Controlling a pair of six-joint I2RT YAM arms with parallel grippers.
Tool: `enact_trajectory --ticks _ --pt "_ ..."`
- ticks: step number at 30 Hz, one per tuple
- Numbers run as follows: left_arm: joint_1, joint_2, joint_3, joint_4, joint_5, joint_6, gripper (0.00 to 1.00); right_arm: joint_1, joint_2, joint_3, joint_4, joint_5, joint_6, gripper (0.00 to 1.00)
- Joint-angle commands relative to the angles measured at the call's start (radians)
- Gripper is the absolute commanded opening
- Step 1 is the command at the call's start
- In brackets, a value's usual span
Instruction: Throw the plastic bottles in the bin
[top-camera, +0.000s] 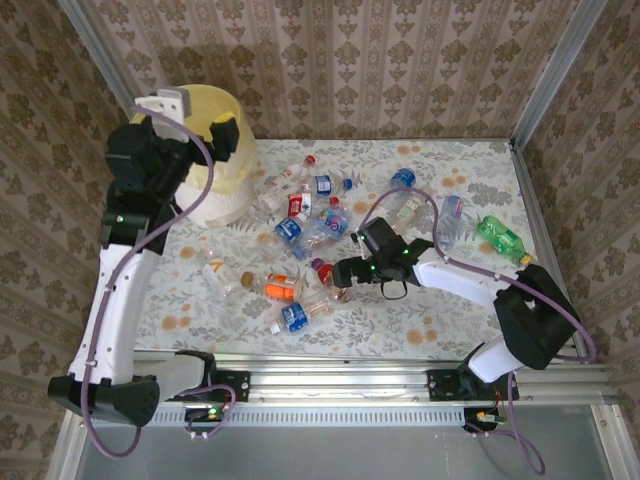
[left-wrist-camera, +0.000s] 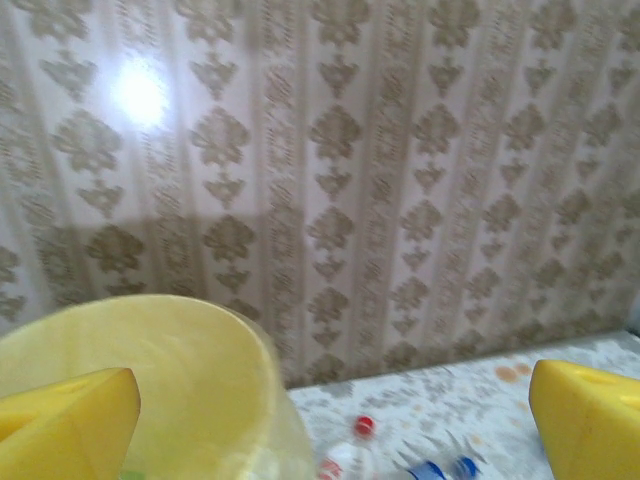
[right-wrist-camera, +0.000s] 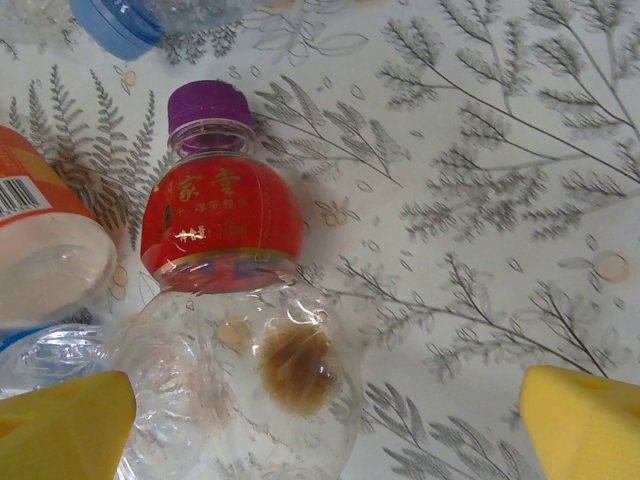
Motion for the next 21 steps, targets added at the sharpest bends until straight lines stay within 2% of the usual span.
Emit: enact_trajectory --ticks 1,11,21 --pt "-0.054 -0.029 -0.05 -0.052 -0.028 -0.034 1.0 0.0 0.055 0.018 -0.011 -0.026 0.022 1.0" --pt "-0.241 -0.084 -0.134 -0.114 -0.091 -0.013 1.0 0.013 0.081 0.022 0.046 -0.075 0.035 1.0" --pt "-0.317 -0.098 -0.203 -0.109 -0.116 -0.031 1.0 0.014 0.144 0.06 0.056 -0.074 0.023 1.0"
